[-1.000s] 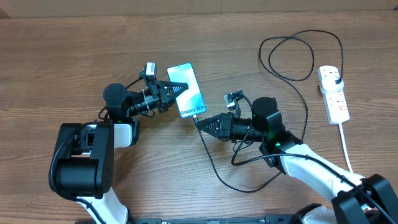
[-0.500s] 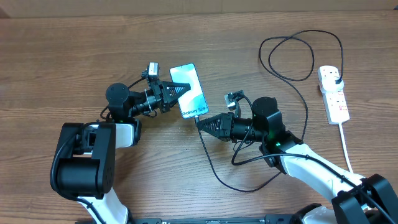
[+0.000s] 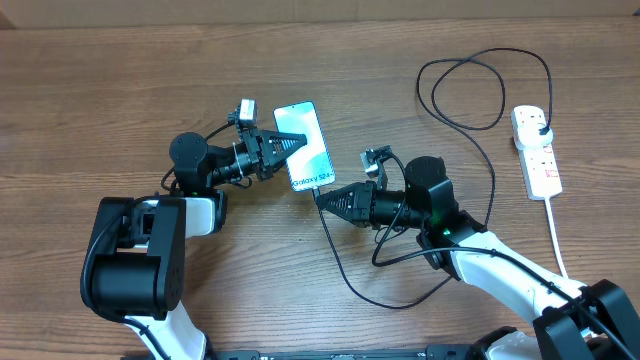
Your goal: Plug charger to phone and switch on socket
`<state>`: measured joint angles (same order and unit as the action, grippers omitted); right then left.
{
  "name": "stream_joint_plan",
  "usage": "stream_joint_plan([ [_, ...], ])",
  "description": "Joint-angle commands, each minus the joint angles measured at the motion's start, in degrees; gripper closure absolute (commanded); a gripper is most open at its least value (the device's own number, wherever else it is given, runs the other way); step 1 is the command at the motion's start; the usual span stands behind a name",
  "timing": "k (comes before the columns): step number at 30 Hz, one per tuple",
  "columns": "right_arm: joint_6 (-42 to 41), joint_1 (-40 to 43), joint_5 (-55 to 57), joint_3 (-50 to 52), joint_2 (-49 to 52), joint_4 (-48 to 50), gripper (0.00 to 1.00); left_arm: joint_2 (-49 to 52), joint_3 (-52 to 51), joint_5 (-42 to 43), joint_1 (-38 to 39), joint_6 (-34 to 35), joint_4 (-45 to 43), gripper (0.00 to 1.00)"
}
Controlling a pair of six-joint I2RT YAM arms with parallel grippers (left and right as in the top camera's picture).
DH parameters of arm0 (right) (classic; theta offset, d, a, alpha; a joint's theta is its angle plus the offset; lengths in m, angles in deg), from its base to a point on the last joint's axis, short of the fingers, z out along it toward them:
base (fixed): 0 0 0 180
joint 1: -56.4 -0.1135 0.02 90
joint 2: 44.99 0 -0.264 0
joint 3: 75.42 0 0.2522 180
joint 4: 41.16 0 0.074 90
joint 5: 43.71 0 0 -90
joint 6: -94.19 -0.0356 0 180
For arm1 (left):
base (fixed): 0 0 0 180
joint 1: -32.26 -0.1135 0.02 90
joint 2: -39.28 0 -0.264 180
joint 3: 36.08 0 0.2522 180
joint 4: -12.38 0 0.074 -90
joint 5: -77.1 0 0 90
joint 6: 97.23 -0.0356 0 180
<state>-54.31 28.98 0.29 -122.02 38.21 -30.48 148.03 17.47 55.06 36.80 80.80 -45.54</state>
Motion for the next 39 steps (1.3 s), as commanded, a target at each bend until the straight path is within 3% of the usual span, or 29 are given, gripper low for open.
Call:
stream_joint_plan([
  [1,-0.24,0.17,4.81,0.00,-1.22,1.46,0.96,-2.03,0.83,6.82,1.14,-2.16,-0.59,0.96],
  [17,-0.26,0.17,8.70,-0.02,-1.22,4.26,0.96,-2.03,0.83,13.31,1.14,-4.48,0.52,0.96],
  [23,-0.26,0.17,9.97,-0.02,-1.22,5.11,0.96,-2.03,0.81,13.92,1.18,-7.34,4.83,0.96],
  [35,0.11,0.20,11.19,-0.02,-1.22,5.09,0.96,-2.03,0.81,13.51,1.27,-7.26,5.03,0.96],
  [39,3.82,1.29,5.53,-0.02,-1.49,7.48,0.66,-2.03,0.83,11.56,0.76,-7.28,5.03,0.96],
])
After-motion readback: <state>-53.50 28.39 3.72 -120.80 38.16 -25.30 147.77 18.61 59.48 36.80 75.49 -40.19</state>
